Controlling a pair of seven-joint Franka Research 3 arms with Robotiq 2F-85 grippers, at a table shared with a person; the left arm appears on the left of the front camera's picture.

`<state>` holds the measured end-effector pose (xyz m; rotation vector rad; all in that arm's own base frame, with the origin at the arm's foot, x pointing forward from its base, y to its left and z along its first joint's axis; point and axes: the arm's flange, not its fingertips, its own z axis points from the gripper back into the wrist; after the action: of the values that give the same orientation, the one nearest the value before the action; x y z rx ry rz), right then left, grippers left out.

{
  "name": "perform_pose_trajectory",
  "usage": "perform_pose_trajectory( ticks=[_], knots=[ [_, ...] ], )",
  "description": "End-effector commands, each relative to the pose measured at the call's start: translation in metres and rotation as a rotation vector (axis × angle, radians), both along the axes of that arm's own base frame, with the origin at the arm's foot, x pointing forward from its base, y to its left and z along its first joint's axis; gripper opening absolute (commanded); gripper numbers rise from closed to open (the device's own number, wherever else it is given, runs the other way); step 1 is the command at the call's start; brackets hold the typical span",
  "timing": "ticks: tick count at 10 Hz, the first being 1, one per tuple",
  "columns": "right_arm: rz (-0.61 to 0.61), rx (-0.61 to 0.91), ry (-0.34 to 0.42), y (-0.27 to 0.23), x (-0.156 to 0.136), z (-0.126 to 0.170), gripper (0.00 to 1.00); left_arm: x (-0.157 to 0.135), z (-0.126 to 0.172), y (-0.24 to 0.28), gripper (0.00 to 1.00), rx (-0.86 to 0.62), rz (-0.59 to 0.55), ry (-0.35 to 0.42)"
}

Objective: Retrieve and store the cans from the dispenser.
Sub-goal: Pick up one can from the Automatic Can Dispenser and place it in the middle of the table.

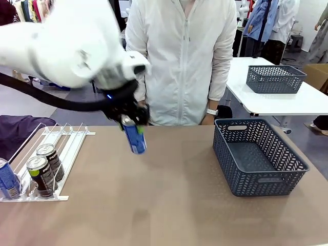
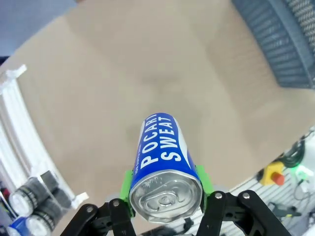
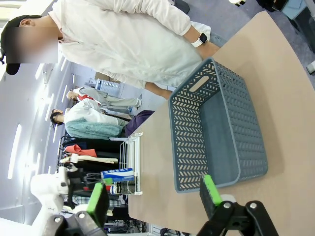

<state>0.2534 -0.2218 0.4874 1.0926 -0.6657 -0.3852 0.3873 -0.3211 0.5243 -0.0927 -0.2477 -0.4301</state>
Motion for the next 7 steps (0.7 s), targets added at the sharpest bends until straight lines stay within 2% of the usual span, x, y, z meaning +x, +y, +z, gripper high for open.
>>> perform_pose_trajectory(
  ticks=[1, 2, 3, 5, 7],
  knots=[
    [-0.004, 0.010, -0.032, -0.001, 0.003, 0.001, 1.00, -0.004, -0.017, -0.023, 0.00, 0.076, -0.006, -0.003],
    [-0.004, 0.010, -0.032, -0.001, 0.003, 0.001, 1.00, -0.006, -0.040, -0.036, 0.00, 0.041, -0.036, -0.015],
    [-0.004, 0.010, -0.032, -0.001, 0.003, 0.001, 1.00, -0.009, -0.062, -0.045, 0.00, 0.013, -0.065, -0.076],
    [-0.004, 0.010, -0.032, -0.001, 0.003, 0.001, 1.00, -0.009, -0.090, -0.058, 0.00, -0.018, -0.068, -0.012],
    [-0.004, 0.010, -0.032, -0.001, 0.003, 0.001, 1.00, -0.005, -0.098, -0.061, 0.00, 0.021, -0.051, 0.003]
  ],
)
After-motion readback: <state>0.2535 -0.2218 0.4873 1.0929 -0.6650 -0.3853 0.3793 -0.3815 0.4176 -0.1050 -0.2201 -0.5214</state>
